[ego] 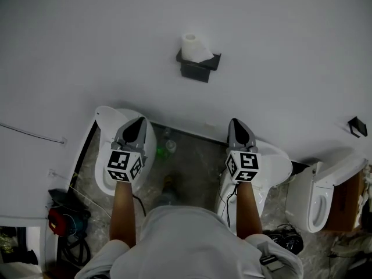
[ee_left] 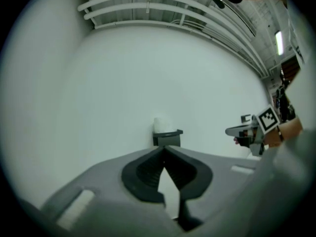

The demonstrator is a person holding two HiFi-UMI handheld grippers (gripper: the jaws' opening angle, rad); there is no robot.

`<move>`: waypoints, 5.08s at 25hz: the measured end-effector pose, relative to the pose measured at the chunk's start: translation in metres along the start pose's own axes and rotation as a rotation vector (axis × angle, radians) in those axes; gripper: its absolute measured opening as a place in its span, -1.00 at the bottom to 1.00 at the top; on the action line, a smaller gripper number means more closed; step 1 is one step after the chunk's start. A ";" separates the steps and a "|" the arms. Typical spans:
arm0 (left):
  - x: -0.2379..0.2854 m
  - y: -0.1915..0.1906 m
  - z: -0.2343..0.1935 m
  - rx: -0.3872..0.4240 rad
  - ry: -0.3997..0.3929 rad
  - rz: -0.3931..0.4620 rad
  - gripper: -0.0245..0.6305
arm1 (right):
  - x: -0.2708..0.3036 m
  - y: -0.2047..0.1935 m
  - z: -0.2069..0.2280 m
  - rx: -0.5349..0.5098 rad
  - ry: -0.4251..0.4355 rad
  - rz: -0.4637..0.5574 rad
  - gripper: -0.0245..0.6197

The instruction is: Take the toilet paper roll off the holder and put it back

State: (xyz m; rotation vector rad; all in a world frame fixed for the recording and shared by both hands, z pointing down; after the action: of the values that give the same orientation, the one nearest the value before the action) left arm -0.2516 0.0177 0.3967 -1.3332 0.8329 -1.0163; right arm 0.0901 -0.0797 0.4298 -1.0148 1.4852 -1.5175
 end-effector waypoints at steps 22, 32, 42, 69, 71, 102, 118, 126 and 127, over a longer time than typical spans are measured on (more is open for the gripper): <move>0.157 0.005 -0.149 -0.018 -0.245 0.015 -0.93 | 0.152 0.019 -0.034 -0.005 -0.190 -0.001 -0.92; 0.187 0.005 -0.165 -0.023 -0.308 0.034 -0.92 | 0.165 0.019 -0.040 -0.018 -0.234 -0.014 -0.92; 0.200 0.017 -0.160 -0.012 -0.318 0.051 -0.92 | 0.170 0.026 -0.031 -0.022 -0.241 -0.006 -0.92; 0.255 0.029 -0.128 0.024 -0.275 0.042 -0.85 | 0.208 0.014 0.023 0.007 -0.166 -0.009 -0.92; 0.256 0.031 -0.125 0.026 -0.282 0.041 -0.84 | 0.206 0.015 0.026 0.008 -0.167 -0.007 -0.92; 0.308 0.047 -0.107 0.009 -0.287 0.034 -0.09 | 0.208 0.014 0.062 0.016 -0.166 -0.003 -0.92; 0.348 0.052 -0.111 0.012 -0.313 0.043 0.08 | 0.211 0.008 0.076 0.015 -0.194 -0.019 -0.92; 0.364 0.052 -0.109 0.007 -0.326 0.040 0.12 | 0.208 0.004 0.085 0.015 -0.215 -0.029 -0.92; 0.366 0.052 -0.109 0.007 -0.327 0.041 0.12 | 0.208 0.004 0.086 0.015 -0.218 -0.030 -0.92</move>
State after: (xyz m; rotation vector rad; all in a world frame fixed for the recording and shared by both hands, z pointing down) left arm -0.2146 -0.3645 0.3638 -1.4231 0.6055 -0.7416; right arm 0.0884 -0.3045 0.4321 -1.1583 1.3096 -1.3880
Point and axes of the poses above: the fingertips, and each gripper's own axes: x forward along the fingers, z to its right, y out of its top, the point moved 10 cm from there along -x, backward along the fingers, and after that the axes turned 9 degrees about -y, right-handed, at the moved point
